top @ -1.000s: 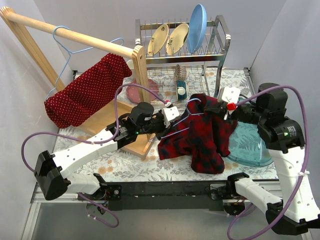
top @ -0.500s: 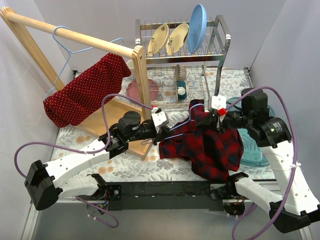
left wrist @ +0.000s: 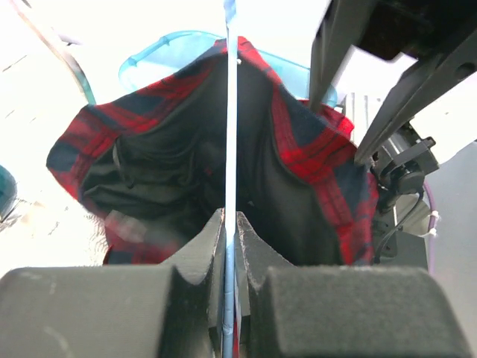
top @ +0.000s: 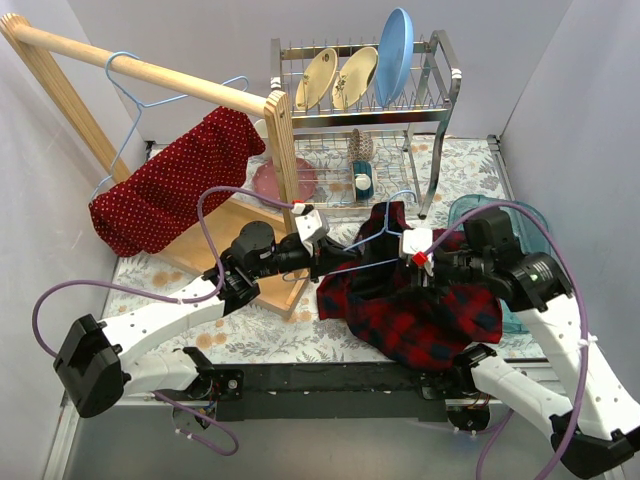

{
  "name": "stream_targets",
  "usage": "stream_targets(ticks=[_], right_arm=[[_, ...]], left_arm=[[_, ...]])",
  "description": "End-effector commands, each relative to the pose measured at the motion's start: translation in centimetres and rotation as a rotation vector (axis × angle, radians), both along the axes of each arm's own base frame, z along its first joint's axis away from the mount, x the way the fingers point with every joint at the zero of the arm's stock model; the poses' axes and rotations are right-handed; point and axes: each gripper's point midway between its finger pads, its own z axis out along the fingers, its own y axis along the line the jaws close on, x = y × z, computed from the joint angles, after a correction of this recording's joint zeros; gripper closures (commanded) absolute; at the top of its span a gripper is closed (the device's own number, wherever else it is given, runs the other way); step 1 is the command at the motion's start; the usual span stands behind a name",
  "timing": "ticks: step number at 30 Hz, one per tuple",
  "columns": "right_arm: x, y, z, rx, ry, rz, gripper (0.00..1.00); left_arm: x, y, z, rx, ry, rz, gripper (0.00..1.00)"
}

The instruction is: Place the skirt on the hanger

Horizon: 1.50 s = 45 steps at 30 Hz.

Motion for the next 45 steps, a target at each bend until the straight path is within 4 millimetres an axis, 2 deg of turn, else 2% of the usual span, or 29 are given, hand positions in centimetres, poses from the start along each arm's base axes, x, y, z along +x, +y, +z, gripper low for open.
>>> stream_targets(ticks=[1, 2, 5, 8, 11, 12, 15, 16, 17, 18, 19, 20, 21, 22, 30, 33, 36, 37, 39, 40, 41, 42, 45], right_arm=[[1.7, -2.7, 3.6, -0.029, -0.186, -0.173, 0.36], [2.3, -3.3, 4.8, -0.026, -0.220, -0.217, 0.35], [3.9, -4.7, 6.5, -0.038, -0.296, -0.319, 0.29], [5.8, -5.8, 6.7, -0.087, -0.340, -0.395, 0.24], [7.7, -6.5, 4.8, -0.167, -0.338, -0.408, 0.22], [7.7, -6.1, 3.8, -0.170, -0.311, -0.373, 0.22], [9.0, -6.7, 2.0, -0.186, -0.285, -0.340, 0.22], [9.9, -8.0, 1.8, -0.189, -0.281, -0.382, 0.22], [10.4, -8.3, 1.1, -0.190, -0.244, -0.375, 0.22], [10.0, -7.5, 1.2, -0.147, -0.239, -0.291, 0.23], [10.3, -8.2, 1.7, -0.126, -0.229, -0.295, 0.24], [9.2, -7.9, 0.6, -0.113, -0.139, -0.238, 0.24], [8.4, -6.7, 1.2, -0.043, -0.127, -0.166, 0.24], [8.4, -6.4, 1.3, -0.035, -0.138, -0.125, 0.25], [6.5, -4.5, -1.3, 0.040, 0.042, 0.004, 0.32], [5.5, -3.7, -1.8, 0.029, 0.058, 0.042, 0.39], [4.9, -3.0, -2.1, 0.012, 0.060, 0.058, 0.60], [4.8, -2.8, -2.1, 0.009, 0.052, 0.068, 0.72], [4.5, -2.8, -2.0, 0.000, 0.043, 0.067, 0.81], [4.3, -2.7, -1.9, -0.005, 0.033, 0.073, 0.94], [4.1, -2.8, -1.5, -0.009, 0.008, 0.070, 0.99], [4.2, -3.2, -1.3, -0.027, -0.016, 0.057, 0.99], [4.8, -4.3, 1.5, -0.071, -0.178, -0.003, 0.99]], left_arm=[[-0.5, -0.4, 0.9, -0.059, -0.029, -0.049, 1.00], [-0.6, -0.4, 0.7, -0.057, -0.027, -0.055, 1.00], [-0.7, -0.3, 0.0, -0.042, -0.017, -0.061, 1.00], [-0.9, -0.3, -0.2, -0.032, -0.022, -0.071, 1.00], [-1.1, -0.1, -0.1, -0.033, -0.026, -0.079, 1.00], [-1.2, -0.1, 0.1, -0.036, -0.030, -0.081, 1.00], [-1.5, 0.0, 0.3, -0.037, -0.037, -0.093, 1.00], [-1.6, 0.0, 0.2, -0.035, -0.035, -0.099, 1.00], [-1.7, 0.0, 0.1, -0.032, -0.033, -0.100, 1.00], [-1.8, 0.1, 0.3, -0.034, -0.038, -0.102, 1.00], [-1.8, 0.1, 0.3, -0.034, -0.038, -0.104, 1.00], [-1.9, 0.2, 0.4, -0.036, -0.042, -0.103, 1.00], [-1.9, 0.2, 0.5, -0.038, -0.044, -0.103, 1.00], [-1.9, 0.3, 0.6, -0.041, -0.049, -0.103, 1.00], [-2.0, 0.0, 1.2, -0.057, -0.052, -0.118, 1.00], [-1.8, -0.2, 1.3, -0.060, -0.051, -0.118, 1.00], [-1.7, -0.3, 1.8, -0.070, -0.055, -0.119, 1.00], [-1.6, -0.3, 2.0, -0.073, -0.058, -0.116, 1.00], [-1.7, -0.3, 2.3, -0.080, -0.059, -0.118, 1.00], [-1.8, -0.3, 2.4, -0.082, -0.056, -0.120, 1.00], [-1.7, -0.2, 2.6, -0.087, -0.058, -0.117, 1.00], [-1.9, -0.1, 3.0, -0.093, -0.061, -0.119, 1.00], [-2.3, 0.3, 4.3, -0.112, -0.061, -0.120, 1.00]])
